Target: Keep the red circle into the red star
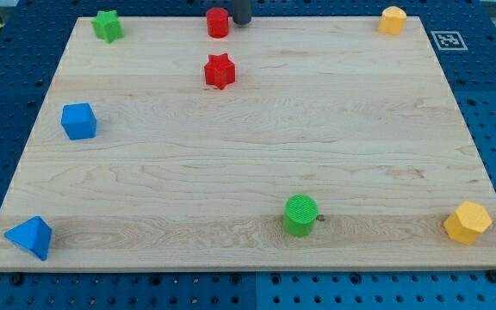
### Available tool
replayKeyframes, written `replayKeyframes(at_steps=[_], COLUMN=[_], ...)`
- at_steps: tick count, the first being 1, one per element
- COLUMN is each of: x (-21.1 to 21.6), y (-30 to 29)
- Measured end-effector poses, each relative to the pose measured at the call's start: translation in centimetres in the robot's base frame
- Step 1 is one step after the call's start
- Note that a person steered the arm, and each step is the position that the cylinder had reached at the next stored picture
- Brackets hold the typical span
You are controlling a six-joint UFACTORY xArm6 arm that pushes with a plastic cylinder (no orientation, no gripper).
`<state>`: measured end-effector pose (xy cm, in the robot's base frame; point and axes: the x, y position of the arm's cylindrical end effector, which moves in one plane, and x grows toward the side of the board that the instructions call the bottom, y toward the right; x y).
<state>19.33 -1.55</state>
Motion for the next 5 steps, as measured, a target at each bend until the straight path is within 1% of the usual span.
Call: replayKeyframes(at_steps=[1, 4, 5], x=[0.0, -0.2, -0.2], y=[-4.7, -12.0, -10.5])
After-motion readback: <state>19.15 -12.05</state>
